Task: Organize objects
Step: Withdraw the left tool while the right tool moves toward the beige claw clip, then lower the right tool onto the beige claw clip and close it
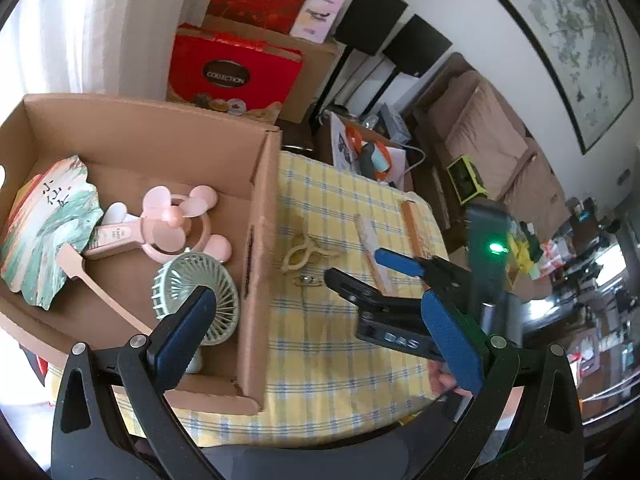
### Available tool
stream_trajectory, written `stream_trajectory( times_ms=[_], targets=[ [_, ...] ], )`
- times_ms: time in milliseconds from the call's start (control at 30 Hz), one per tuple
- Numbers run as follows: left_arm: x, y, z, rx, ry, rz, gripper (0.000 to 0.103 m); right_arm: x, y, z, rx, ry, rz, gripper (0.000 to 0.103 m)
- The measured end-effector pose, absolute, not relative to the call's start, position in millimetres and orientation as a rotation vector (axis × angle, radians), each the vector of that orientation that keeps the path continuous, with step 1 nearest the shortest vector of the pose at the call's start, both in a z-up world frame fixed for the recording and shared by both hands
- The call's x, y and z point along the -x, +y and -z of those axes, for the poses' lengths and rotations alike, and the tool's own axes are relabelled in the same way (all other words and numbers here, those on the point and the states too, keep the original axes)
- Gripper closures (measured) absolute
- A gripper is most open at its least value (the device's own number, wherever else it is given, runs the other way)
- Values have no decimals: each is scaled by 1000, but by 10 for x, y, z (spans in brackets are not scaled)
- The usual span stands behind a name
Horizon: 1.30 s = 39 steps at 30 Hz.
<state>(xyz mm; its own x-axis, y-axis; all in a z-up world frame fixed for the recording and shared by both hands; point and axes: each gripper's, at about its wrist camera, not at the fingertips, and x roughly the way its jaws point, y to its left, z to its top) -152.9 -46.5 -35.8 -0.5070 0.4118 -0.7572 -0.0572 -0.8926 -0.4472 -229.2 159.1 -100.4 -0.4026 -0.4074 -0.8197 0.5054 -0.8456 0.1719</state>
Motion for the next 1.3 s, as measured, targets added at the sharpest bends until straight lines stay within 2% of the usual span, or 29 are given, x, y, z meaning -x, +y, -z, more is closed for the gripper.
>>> stream_trajectory(
  times_ms=[233, 767, 900, 967, 1000, 1167, 1300],
  targets=[
    [1584, -616, 406, 1394, -549, -2461, 0, 2550, 1300, 1252, -1306, 247, 2200, 18],
    [1646, -672, 507, 1411, -573, -2444, 0, 2737, 1011, 1627, -1342, 469, 2130, 18],
    [1637, -649, 516, 1413, -567, -2439, 0, 2749, 1009, 1704, -1350, 481, 2136, 22],
    [1639, -643, 517, 1415, -563, -2440, 0, 2735, 1015, 1703, -1337, 490, 2148, 28],
    [1637, -637, 515, 1416, -563, -2439, 0, 2726, 1027, 1694, -1325, 497, 2160, 34],
    [1622, -586, 490, 1410, -551, -2432, 0, 2711, 1106, 1656, -1331, 455, 2167, 34],
    [1592, -500, 457, 1406, -512, -2425, 0, 2688, 1284, 1506, -1338, 350, 2189, 34]
  ],
)
